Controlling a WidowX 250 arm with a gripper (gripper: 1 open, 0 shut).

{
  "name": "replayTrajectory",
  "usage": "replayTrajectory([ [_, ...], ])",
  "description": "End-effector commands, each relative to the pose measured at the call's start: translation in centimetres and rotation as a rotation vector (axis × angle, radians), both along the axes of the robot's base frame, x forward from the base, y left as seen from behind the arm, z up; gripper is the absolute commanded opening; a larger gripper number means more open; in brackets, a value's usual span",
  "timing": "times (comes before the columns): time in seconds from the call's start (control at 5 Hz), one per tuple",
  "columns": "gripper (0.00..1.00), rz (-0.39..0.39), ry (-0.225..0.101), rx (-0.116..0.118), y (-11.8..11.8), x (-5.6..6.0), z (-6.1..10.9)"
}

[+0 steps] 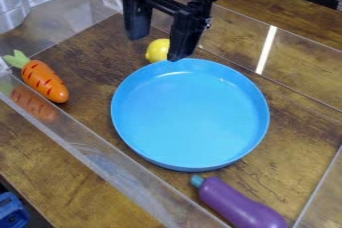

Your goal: Move the carrot to the left side

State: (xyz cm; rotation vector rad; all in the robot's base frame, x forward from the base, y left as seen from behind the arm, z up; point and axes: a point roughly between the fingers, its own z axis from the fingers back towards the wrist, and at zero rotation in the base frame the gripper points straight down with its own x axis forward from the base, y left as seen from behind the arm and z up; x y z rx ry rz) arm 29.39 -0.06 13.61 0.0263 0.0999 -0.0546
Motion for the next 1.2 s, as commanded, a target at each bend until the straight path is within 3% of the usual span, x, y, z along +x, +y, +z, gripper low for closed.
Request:
replayTrajectory([
  [0.0, 1.0, 0.014, -0.086, 0.009, 0.3, 0.5, 2.4],
  [0.8, 1.0, 0.024, -0.045, 0.034, -0.8, 0.3, 0.5],
  [1.0, 1.0, 0.033, -0.043, 0.029, -0.8, 0.5, 0.2],
])
